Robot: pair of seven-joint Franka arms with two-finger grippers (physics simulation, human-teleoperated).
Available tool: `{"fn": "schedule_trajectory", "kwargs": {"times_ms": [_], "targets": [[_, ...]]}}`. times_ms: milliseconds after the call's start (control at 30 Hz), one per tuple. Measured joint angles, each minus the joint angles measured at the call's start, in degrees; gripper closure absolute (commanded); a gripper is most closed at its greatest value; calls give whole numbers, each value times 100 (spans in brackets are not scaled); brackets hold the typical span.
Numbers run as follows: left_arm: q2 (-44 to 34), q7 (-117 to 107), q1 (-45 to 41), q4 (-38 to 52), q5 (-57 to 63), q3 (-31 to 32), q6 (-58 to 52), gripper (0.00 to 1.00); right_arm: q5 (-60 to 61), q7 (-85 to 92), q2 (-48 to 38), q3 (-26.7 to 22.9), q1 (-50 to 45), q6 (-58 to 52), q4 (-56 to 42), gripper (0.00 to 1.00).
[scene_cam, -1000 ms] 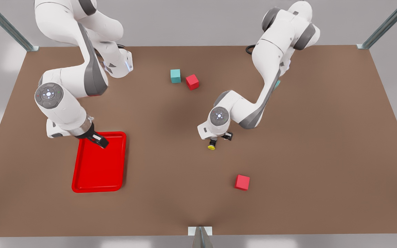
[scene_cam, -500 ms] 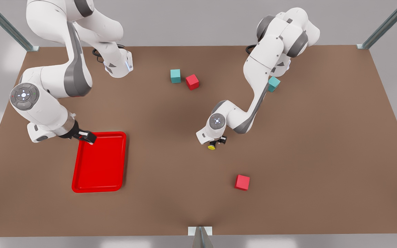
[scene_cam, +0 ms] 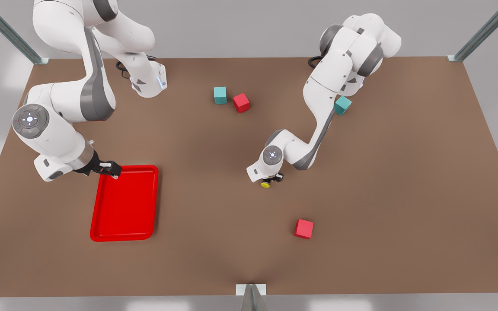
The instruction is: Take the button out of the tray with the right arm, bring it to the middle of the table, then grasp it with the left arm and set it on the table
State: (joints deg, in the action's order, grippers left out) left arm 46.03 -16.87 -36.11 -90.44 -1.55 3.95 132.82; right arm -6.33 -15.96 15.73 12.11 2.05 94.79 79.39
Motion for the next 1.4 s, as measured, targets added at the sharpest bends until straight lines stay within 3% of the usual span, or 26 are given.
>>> {"fn": "schedule_trajectory", "kwargs": {"times_ms": [133,400,700,867,1167,1400], "targets": [[-3,54,31,10,-3,-1,-2,30,2,119,-2,0,5,-1,0,0],[-21,137,102,34,15,-7,-76,54,2,290,0,0,-2,-3,-1,0],[-105,150,96,165,40,-9,-344,55,-2,408,0,0,-20,-3,0,0],[-213,-321,-57,824,165,-30,-1092,55,-3,453,3,0,-17,-3,0,0],[-136,-4758,-1021,1608,2890,-70,-3085,55,-3,507,3,0,-15,-3,0,0],[655,-8714,-1742,1603,4691,-68,-4163,55,-3,534,6,0,-11,-3,0,0]]}}
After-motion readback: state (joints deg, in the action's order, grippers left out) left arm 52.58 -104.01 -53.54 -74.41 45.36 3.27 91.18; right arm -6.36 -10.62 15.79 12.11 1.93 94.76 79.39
